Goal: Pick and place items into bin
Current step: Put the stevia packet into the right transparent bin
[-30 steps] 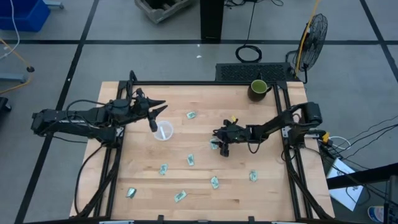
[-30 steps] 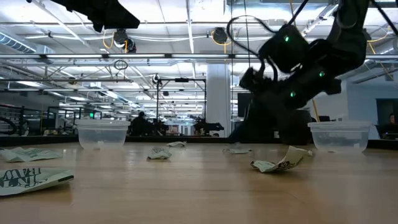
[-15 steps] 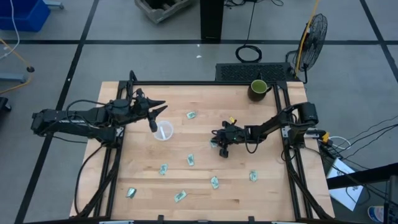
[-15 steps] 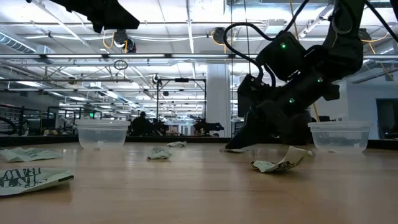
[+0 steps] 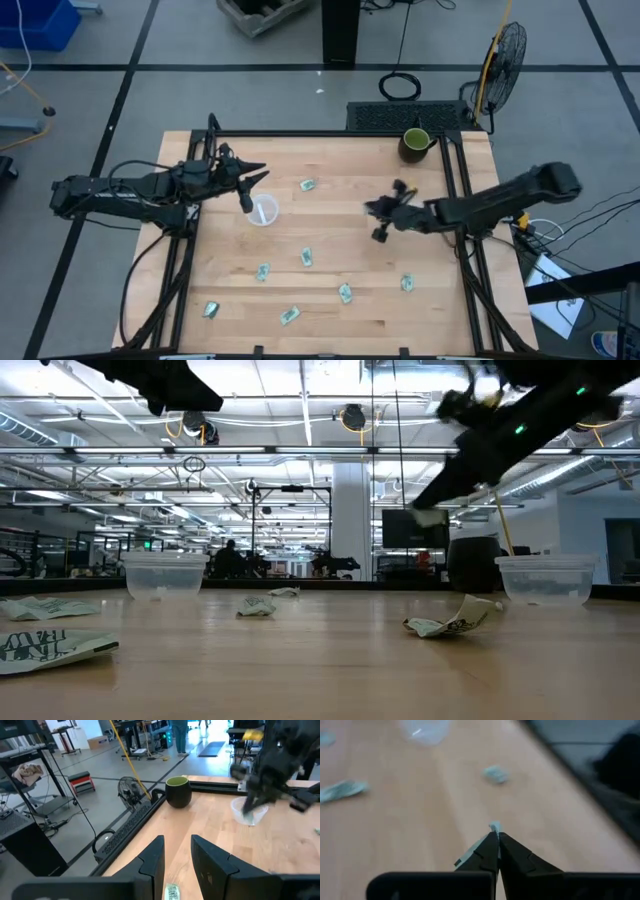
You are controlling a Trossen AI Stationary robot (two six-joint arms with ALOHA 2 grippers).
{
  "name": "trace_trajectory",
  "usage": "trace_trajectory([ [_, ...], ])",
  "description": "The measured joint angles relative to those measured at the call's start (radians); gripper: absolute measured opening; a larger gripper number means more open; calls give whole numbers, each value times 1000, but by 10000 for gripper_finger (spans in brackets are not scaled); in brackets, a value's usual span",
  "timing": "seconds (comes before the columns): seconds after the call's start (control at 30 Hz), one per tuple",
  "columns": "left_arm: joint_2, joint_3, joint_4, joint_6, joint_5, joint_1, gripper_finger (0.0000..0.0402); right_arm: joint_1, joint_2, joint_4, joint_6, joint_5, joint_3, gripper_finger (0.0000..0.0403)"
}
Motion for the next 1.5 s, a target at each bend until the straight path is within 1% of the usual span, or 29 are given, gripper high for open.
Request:
trace_trajectory([
  [0.07,0,0,-8,-9,0,0,102,34,-80,-165,80,84,0,1],
  [0.13,0,0,-18,-13,0,0,102,54,-141,-325,203,109,-1,1],
  [0.2,0,0,-20,-14,0,0,102,69,-178,-458,342,109,-1,1],
  [0.27,0,0,-19,-14,0,0,102,86,-189,-565,431,107,-1,1],
  [0.33,0,0,-20,-14,0,0,102,102,-192,-623,480,101,-1,1],
  [0.43,0,0,-23,-15,0,0,102,108,-189,-670,541,27,-3,1],
  [0.5,0,0,-23,-14,0,0,102,107,-188,-669,572,0,-17,1],
  [0.8,0,0,-23,-14,0,0,102,107,-188,-668,702,-12,-144,1],
  [0.87,0,0,-22,-14,0,0,102,107,-188,-649,708,-29,-171,1],
  [0.97,0,0,-16,-14,0,0,102,107,-188,-574,697,-55,-200,5],
  [1.07,0,0,-12,-14,0,0,102,107,-188,-534,660,-77,-215,21],
  [1.33,0,0,-10,-14,-2,0,102,106,-190,-484,590,-70,-216,85],
  [1.5,0,0,6,-14,-2,0,102,106,-218,-466,541,-71,-216,102],
])
